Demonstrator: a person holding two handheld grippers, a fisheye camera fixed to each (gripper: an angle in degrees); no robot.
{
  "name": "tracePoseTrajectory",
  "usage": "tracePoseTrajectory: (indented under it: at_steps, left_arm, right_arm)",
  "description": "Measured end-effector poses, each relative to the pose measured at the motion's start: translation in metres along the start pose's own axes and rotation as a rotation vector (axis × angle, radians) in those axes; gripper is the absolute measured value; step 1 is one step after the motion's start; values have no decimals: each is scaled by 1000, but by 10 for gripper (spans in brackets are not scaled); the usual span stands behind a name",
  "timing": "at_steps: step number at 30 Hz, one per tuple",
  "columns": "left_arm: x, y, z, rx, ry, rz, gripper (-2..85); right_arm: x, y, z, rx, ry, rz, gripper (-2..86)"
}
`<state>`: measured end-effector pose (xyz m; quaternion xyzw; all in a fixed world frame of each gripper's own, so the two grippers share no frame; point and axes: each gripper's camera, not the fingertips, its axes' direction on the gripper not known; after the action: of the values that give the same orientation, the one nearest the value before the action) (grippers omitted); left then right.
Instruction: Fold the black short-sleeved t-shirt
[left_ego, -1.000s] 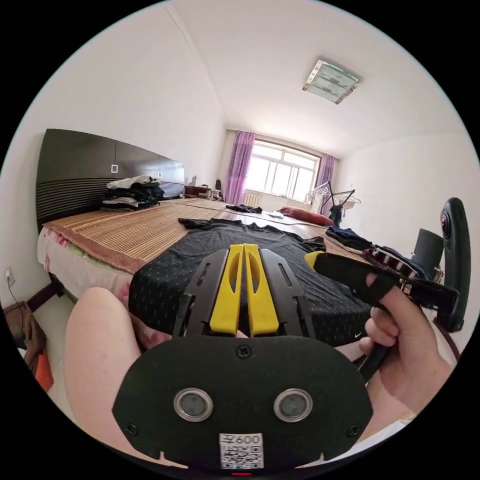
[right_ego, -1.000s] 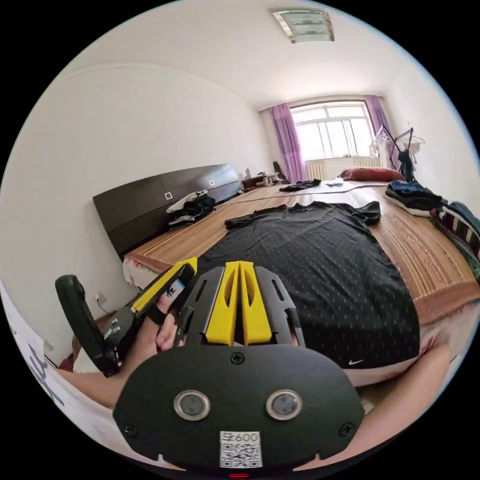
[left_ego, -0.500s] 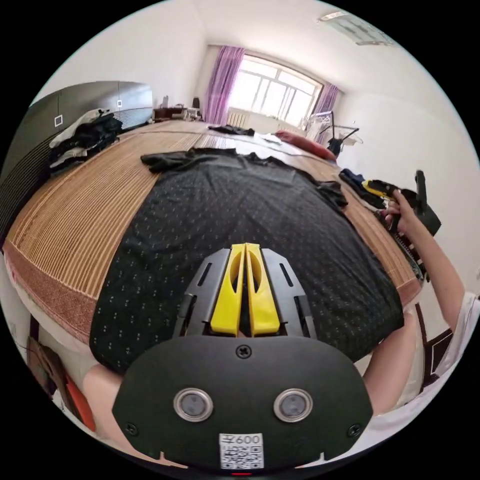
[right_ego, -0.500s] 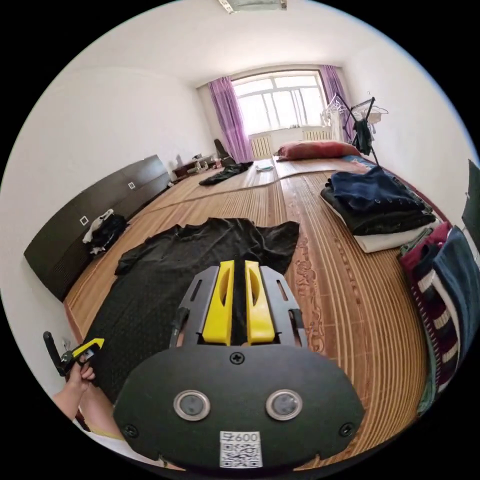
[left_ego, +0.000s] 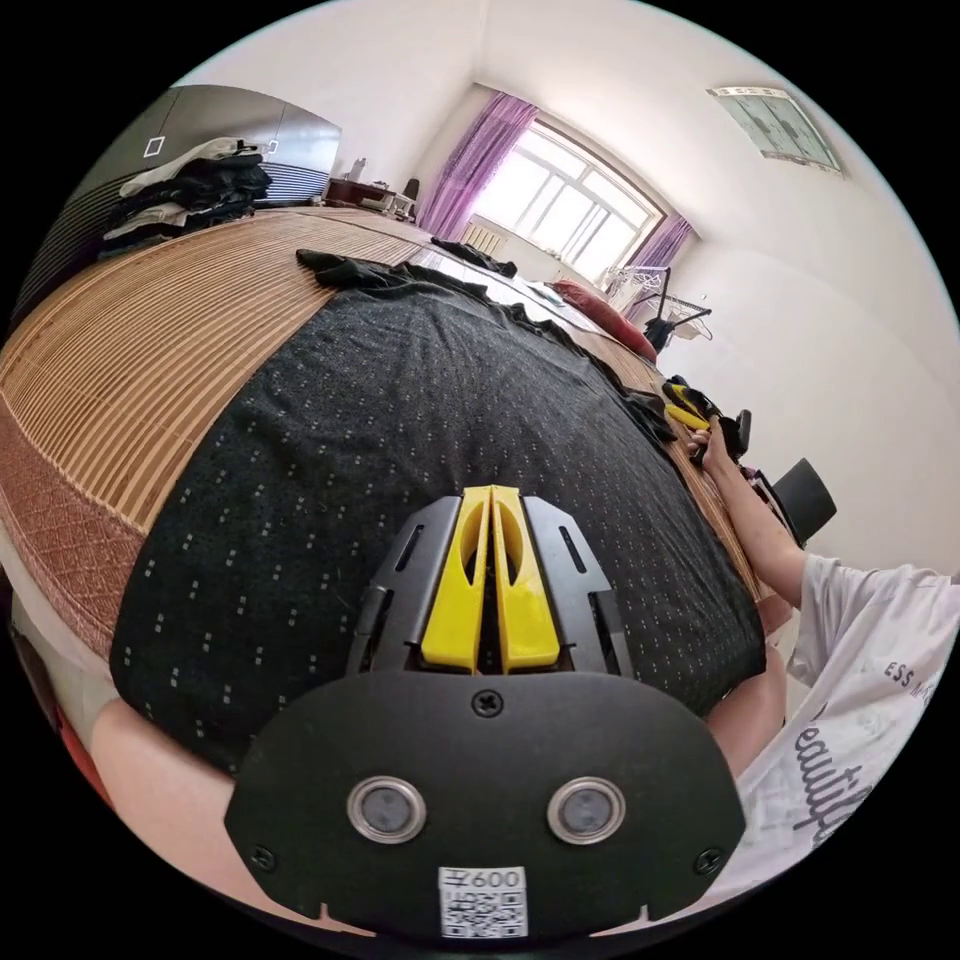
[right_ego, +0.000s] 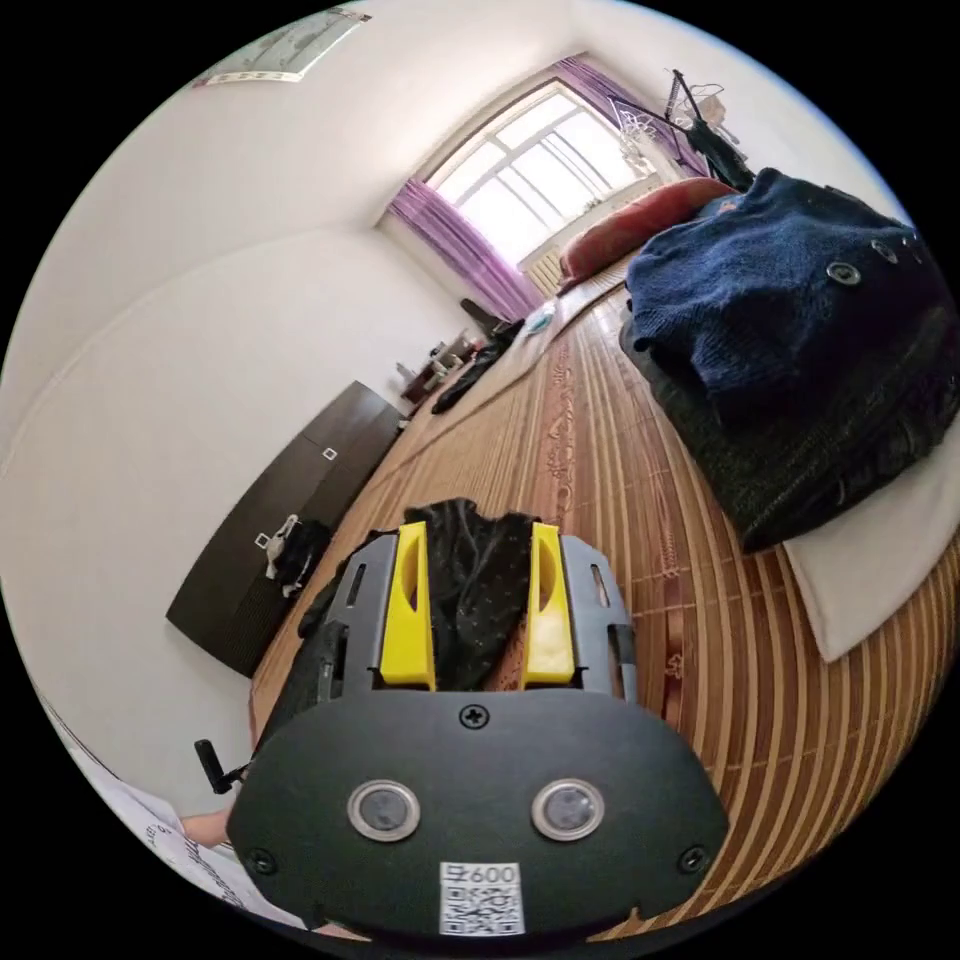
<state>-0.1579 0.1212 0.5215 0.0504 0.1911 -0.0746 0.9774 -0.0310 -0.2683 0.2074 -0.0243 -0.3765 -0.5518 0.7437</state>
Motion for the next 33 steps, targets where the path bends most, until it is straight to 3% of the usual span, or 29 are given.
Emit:
tracePoseTrajectory:
  at_steps: [5, 9, 12, 16, 23, 26, 28, 33]
  left_arm:
    - [-2, -22, -15, 4, 20, -10, 6]
    - [-1, -42, -28, 2, 25, -12, 6]
    - [3, -55, -38, 2, 14, -8, 6]
    - [8, -74, -51, 2, 12, -7, 7]
    - [18, -103, -73, 3, 18, -10, 6]
    - [25, -116, -82, 4, 16, -10, 6]
    - [31, -127, -89, 3, 17, -11, 6]
    - [43, -163, -105, -68, 48, -41, 5]
  right_arm:
    - [-13, -46, 46, -190, 305, -24, 43]
    - [-14, -62, 36, -130, 337, -19, -3]
    - [-28, -71, 12, 40, 475, -46, -7]
    - [-33, -99, 31, -87, 663, -69, -7]
    - [-28, -124, 9, -17, 532, -45, 15]
    - [-49, -142, 12, -197, 452, -234, 0]
    - [-49, -151, 24, -359, 384, -237, -5]
    - [-22, -155, 37, -356, 519, -236, -8]
